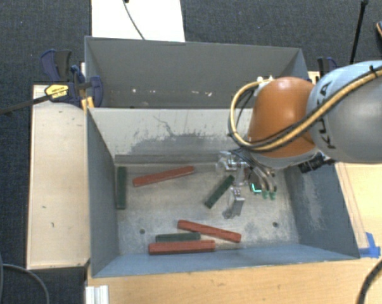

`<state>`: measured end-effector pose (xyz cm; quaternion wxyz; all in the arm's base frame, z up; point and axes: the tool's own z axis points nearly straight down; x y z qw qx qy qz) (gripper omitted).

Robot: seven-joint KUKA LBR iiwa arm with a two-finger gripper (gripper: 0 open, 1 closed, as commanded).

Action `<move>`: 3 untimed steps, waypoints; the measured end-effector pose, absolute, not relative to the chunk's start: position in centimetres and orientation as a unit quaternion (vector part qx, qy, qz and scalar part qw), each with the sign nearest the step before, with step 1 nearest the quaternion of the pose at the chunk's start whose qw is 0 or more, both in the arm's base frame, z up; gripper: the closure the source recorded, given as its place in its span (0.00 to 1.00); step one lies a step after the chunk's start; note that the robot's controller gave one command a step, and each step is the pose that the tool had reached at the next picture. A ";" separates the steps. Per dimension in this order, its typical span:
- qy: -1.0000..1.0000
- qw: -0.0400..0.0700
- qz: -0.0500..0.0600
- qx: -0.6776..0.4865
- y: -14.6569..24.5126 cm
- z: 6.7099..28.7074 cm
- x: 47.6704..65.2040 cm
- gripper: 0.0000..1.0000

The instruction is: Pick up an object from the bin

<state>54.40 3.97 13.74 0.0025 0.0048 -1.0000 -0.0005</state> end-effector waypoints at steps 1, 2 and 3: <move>-0.997 -0.001 0.001 0.082 -0.7 7.7 57.8 0.00; -0.997 -0.002 0.000 0.081 -0.5 7.9 57.9 1.00; -0.997 -0.002 0.000 0.080 -0.5 7.9 57.9 0.00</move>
Offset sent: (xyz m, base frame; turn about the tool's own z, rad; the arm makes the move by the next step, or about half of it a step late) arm 0.0338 -0.0443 -0.0595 -0.1562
